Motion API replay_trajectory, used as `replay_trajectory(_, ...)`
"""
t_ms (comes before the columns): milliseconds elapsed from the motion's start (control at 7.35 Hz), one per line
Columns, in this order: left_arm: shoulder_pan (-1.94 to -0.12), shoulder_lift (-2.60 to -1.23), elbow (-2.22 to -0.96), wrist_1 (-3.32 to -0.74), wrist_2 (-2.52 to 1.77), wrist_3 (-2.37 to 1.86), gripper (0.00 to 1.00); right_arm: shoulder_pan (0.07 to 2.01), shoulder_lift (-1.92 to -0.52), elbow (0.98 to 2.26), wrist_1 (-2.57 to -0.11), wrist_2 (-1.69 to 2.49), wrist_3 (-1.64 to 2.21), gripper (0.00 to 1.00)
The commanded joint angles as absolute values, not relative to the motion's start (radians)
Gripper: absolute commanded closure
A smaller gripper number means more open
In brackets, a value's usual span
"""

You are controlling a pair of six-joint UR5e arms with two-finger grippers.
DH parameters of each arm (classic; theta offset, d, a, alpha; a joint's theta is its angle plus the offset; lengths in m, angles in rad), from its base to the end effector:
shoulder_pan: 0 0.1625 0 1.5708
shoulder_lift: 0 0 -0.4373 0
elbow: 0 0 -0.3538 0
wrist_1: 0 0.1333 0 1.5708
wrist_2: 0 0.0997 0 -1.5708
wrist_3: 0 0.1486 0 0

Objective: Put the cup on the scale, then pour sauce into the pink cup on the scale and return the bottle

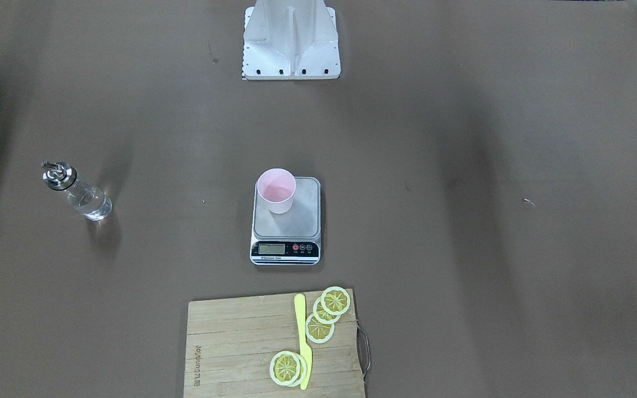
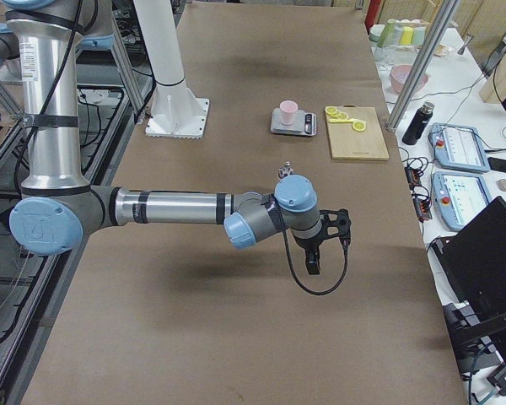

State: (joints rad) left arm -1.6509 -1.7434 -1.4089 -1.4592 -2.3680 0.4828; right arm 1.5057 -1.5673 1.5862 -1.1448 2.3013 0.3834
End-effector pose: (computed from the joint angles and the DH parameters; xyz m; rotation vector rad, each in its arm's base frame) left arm -0.0683 -0.5138 0.7029 0.1302 0.7957 0.3406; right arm 0.0020 -0.4941 0.6501 0.2544 -0.7944 0.1372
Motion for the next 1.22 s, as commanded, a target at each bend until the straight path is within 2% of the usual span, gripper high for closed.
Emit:
replay_trajectory(0,-1.67,-1.746,-1.327,-1.456,-2.368,0.477,0.02,1.525,-1.554,1.585,-1.309,2.304,0.211,0.0)
replay_trajectory(1089,-1.723,-1.715,-1.279,-1.46,-2.37,0.445,0.02,1.545,-1.562,1.6,-1.52,2.306,0.17,0.0)
